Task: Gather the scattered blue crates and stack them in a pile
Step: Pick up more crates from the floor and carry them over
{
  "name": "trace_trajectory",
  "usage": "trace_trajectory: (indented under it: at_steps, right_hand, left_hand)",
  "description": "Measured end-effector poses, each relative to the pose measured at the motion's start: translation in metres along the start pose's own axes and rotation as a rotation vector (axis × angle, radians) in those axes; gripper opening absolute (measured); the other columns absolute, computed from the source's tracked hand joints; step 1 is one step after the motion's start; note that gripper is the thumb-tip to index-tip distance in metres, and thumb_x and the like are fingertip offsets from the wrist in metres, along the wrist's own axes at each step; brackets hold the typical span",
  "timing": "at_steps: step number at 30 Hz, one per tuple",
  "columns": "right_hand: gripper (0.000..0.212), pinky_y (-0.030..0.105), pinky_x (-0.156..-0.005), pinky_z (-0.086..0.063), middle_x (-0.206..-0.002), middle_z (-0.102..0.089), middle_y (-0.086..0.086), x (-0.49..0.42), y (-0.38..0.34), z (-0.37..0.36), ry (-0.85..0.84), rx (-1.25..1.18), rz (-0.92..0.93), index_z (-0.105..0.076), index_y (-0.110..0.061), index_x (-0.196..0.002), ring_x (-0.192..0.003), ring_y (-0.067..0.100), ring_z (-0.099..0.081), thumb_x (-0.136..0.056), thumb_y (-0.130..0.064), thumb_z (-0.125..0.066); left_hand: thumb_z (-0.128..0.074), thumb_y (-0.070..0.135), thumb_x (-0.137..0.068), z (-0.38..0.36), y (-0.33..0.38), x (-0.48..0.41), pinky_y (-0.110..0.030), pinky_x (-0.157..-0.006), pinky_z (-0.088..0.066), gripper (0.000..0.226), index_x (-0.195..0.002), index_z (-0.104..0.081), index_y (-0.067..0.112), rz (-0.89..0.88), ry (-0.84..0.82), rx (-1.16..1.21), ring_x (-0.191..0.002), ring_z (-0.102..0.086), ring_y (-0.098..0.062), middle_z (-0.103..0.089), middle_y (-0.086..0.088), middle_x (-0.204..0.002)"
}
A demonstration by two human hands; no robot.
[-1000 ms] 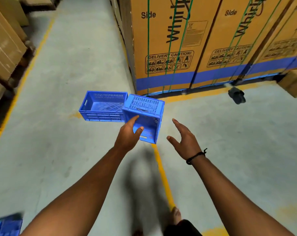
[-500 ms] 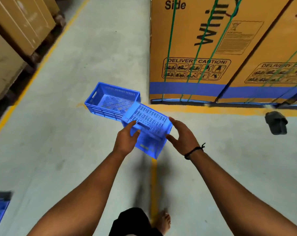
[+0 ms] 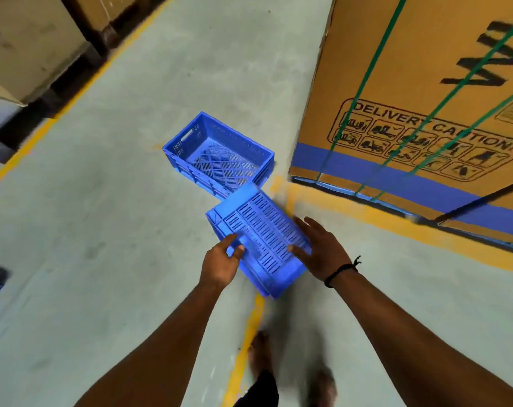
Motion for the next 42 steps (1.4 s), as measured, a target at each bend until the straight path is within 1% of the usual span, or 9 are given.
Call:
trace_trajectory:
  at_steps: [7, 11, 15, 19, 21, 23, 29, 38, 42]
  right_hand:
    - [0.078, 0.052, -0.104, -0.037, -0.152, -0.034, -0.002, -0.074, 0.031, -0.069, -0.048, 0.241, 0.145, -0.033, -0.042, -0.142, -0.129, 0.042, -0.04, -0.072, -0.075, -0.032]
    - [0.077, 0.054, -0.107, -0.031, -0.155, -0.026, 0.001, -0.102, 0.043, -0.108, -0.06, 0.304, 0.284, -0.032, -0.042, -0.142, -0.134, 0.044, -0.032, -0.074, -0.076, -0.031]
    - [0.076, 0.053, -0.107, -0.031, -0.155, -0.026, -0.003, -0.105, 0.055, -0.132, -0.056, 0.361, 0.37, -0.031, -0.045, -0.141, -0.139, 0.041, -0.023, -0.073, -0.077, -0.029]
    - [0.068, 0.051, -0.1, -0.039, -0.148, -0.041, -0.003, -0.102, 0.06, -0.13, 0.064, 0.396, 0.459, -0.042, -0.041, -0.137, -0.131, 0.045, -0.036, -0.078, -0.075, -0.034]
    - [0.068, 0.051, -0.099, -0.041, -0.147, -0.042, -0.005, -0.101, 0.062, -0.126, 0.099, 0.379, 0.476, -0.044, -0.041, -0.135, -0.127, 0.046, -0.039, -0.077, -0.075, -0.037]
    - [0.069, 0.051, -0.095, -0.043, -0.147, -0.041, -0.009, -0.099, 0.064, -0.118, 0.108, 0.344, 0.455, -0.046, -0.04, -0.134, -0.124, 0.046, -0.041, -0.074, -0.075, -0.04]
    - [0.072, 0.056, -0.104, -0.032, -0.154, -0.026, -0.015, -0.085, 0.064, -0.122, 0.069, 0.146, 0.348, -0.035, -0.042, -0.14, -0.132, 0.038, -0.038, -0.077, -0.076, -0.039]
    - [0.079, 0.037, -0.114, -0.012, -0.159, -0.009, -0.008, -0.065, 0.067, -0.19, -0.12, 0.029, 0.315, -0.018, -0.039, -0.147, -0.144, 0.006, -0.017, -0.077, -0.072, -0.033]
    - [0.074, 0.048, -0.115, -0.016, -0.159, -0.008, -0.009, -0.07, 0.076, -0.199, -0.118, 0.073, 0.298, -0.016, -0.043, -0.146, -0.145, 0.021, -0.017, -0.079, -0.071, -0.03]
  left_hand:
    - [-0.061, 0.052, -0.082, -0.05, -0.045, -0.042, -0.049, -0.112, -0.027, 0.063, -0.138, -0.045, 0.027, 0.046, 0.094, -0.106, -0.14, -0.026, -0.036, -0.023, -0.002, -0.156]
    - [-0.069, 0.039, -0.081, -0.078, -0.063, -0.05, -0.037, -0.11, -0.033, 0.069, -0.142, -0.039, 0.028, 0.076, 0.223, 0.068, -0.139, -0.032, -0.025, -0.014, -0.005, -0.158]
    - [-0.068, 0.012, -0.083, -0.1, -0.069, -0.048, -0.015, -0.101, -0.04, 0.06, -0.138, -0.045, 0.022, 0.068, 0.349, 0.284, -0.121, -0.052, -0.011, -0.045, 0.002, -0.143]
    - [-0.067, -0.009, -0.078, -0.109, -0.073, -0.046, -0.03, -0.089, -0.054, 0.065, -0.136, -0.047, 0.014, 0.211, 0.451, 0.736, -0.101, -0.061, -0.017, -0.058, 0.002, -0.13]
    - [-0.067, -0.013, -0.076, -0.111, -0.067, -0.045, -0.026, -0.084, -0.056, 0.066, -0.135, -0.049, 0.01, 0.236, 0.448, 0.815, -0.096, -0.062, -0.015, -0.061, 0.001, -0.124]
    - [-0.067, -0.013, -0.075, -0.112, -0.061, -0.043, -0.037, -0.088, -0.055, 0.065, -0.133, -0.052, 0.011, 0.243, 0.453, 0.842, -0.097, -0.065, -0.017, -0.064, -0.003, -0.121]
    - [-0.071, -0.002, -0.076, -0.085, -0.044, -0.036, -0.038, -0.099, -0.049, 0.055, -0.125, -0.06, 0.023, 0.191, 0.538, 0.682, -0.11, -0.062, -0.014, -0.064, 0.003, -0.122]
    - [-0.067, -0.001, -0.08, -0.084, -0.066, -0.022, -0.022, -0.108, -0.036, 0.054, -0.126, -0.058, 0.026, 0.152, 0.47, 0.406, -0.129, -0.047, -0.009, -0.053, 0.001, -0.137]
    - [-0.066, 0.005, -0.082, -0.093, -0.074, -0.034, -0.019, -0.107, -0.035, 0.052, -0.126, -0.058, 0.031, 0.139, 0.441, 0.408, -0.128, -0.047, -0.006, -0.051, 0.005, -0.139]
Point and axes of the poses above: each hand's wrist, its own x-axis away from the middle knuckle, its own z-axis out of the back of the hand, y = z × x, the point moved 8 cm from there along -x, towards the middle knuckle
